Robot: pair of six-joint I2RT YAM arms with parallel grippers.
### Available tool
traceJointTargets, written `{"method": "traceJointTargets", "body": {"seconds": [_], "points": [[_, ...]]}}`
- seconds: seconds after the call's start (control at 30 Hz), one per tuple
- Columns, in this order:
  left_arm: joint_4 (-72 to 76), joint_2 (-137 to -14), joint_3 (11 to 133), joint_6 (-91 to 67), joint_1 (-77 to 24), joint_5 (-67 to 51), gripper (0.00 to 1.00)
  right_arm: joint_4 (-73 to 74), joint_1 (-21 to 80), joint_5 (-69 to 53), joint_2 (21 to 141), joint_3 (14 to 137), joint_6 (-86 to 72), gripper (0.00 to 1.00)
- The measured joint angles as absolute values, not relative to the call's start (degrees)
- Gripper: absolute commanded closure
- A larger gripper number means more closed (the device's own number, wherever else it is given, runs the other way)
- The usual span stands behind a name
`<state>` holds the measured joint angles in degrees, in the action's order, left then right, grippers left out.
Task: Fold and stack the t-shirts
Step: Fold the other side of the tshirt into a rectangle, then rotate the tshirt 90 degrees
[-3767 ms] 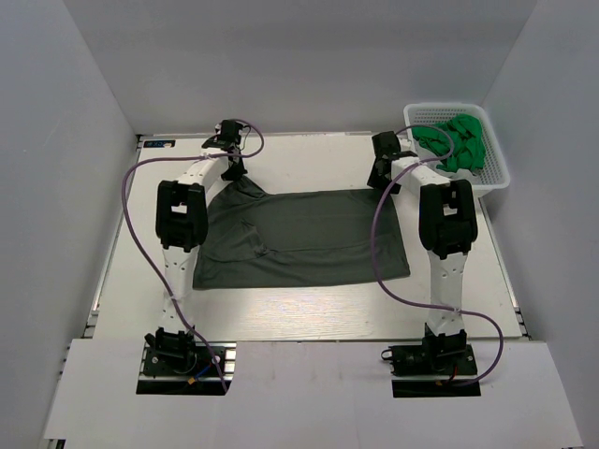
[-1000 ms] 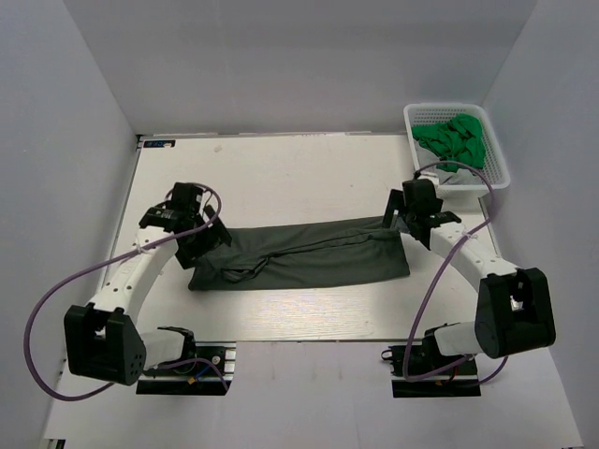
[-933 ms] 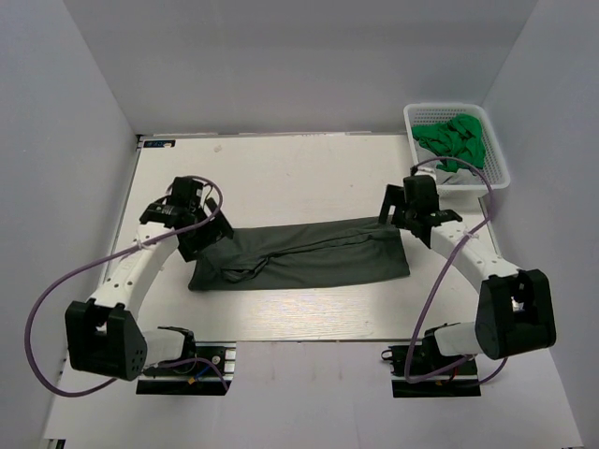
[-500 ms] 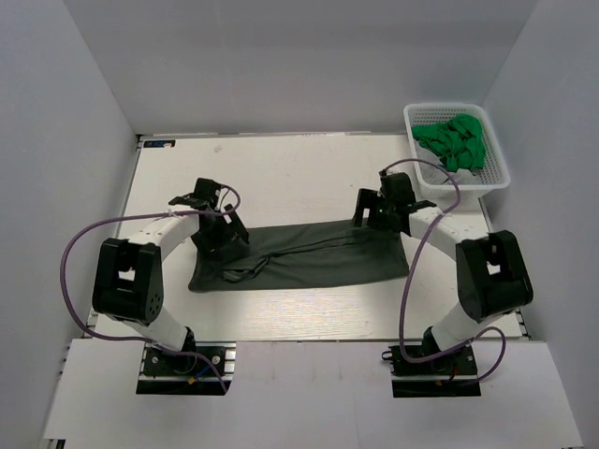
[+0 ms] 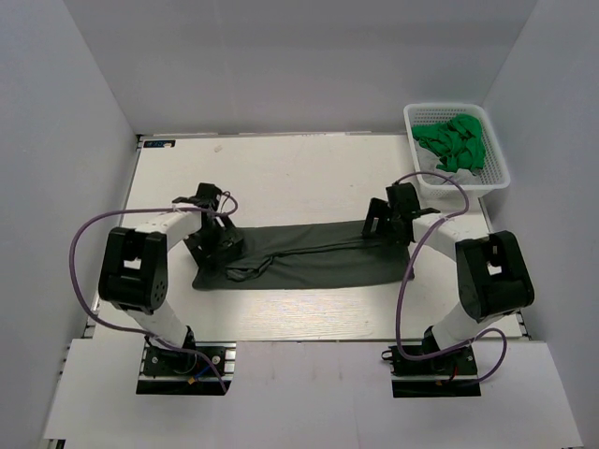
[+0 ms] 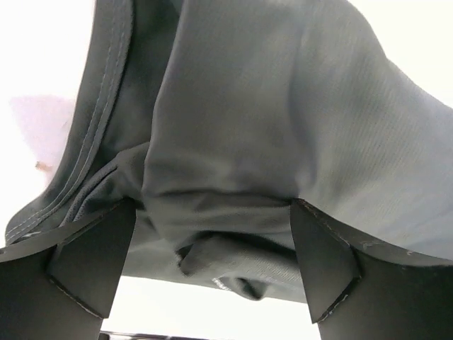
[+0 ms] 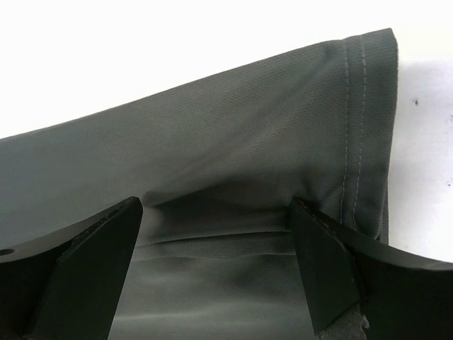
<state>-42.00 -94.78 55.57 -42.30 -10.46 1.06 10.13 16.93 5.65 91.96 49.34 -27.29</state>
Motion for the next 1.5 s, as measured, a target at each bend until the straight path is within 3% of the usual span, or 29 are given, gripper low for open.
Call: {"method": "traceJointTargets", "body": {"seconds": [0.17,0.37,0.53,0.67,0.8,0.97,1.03,1.07,1.23,1.5], "points": [[-45.9,-103.5,65.5,-42.1,-10.5,1.9,0.00,8.0,17.0,2.1,90.2,47.0,-26.1,0.10],[-50.3,-118.1,86.1,-40.7,-10.5,5.4,0.00,9.3,20.1,-1.1,85.4,42.9,-24.8,0.10],[-52.1,-136.0,116.2,-37.0,-10.5,6.9,0.00,12.9,27.7,-2.8,83.9,42.2,-22.8,0.10],[-43.4,-147.5,134.5,-35.8,-10.3,3.6,0.00,17.8,35.9,-6.6,84.6,44.4,-20.3,0.10],[-29.9,-149.5,133.7,-37.7,-10.4,-0.9,0.00,25.3,43.6,-12.8,89.3,51.5,-16.1,0.10],[-16.6,-157.6,141.1,-44.4,-11.1,-6.6,0.00,28.9,50.5,-22.9,93.1,58.8,-11.1,0.10],[-11.2,-158.8,140.7,-47.4,-11.4,-7.8,0.00,30.7,52.0,-26.3,97.0,63.4,-8.6,0.19],[-9.0,-159.1,140.4,-48.8,-11.5,-8.1,0.00,30.8,52.3,-28.1,98.9,65.3,-7.5,0.19],[-3.9,-160.4,140.1,-53.5,-12.1,-8.4,0.00,33.0,53.1,-31.7,102.5,67.4,-3.8,0.10],[-2.6,-158.7,138.2,-51.1,-12.6,-7.2,0.00,31.6,53.0,-33.1,99.2,68.7,-3.7,0.10]]}}
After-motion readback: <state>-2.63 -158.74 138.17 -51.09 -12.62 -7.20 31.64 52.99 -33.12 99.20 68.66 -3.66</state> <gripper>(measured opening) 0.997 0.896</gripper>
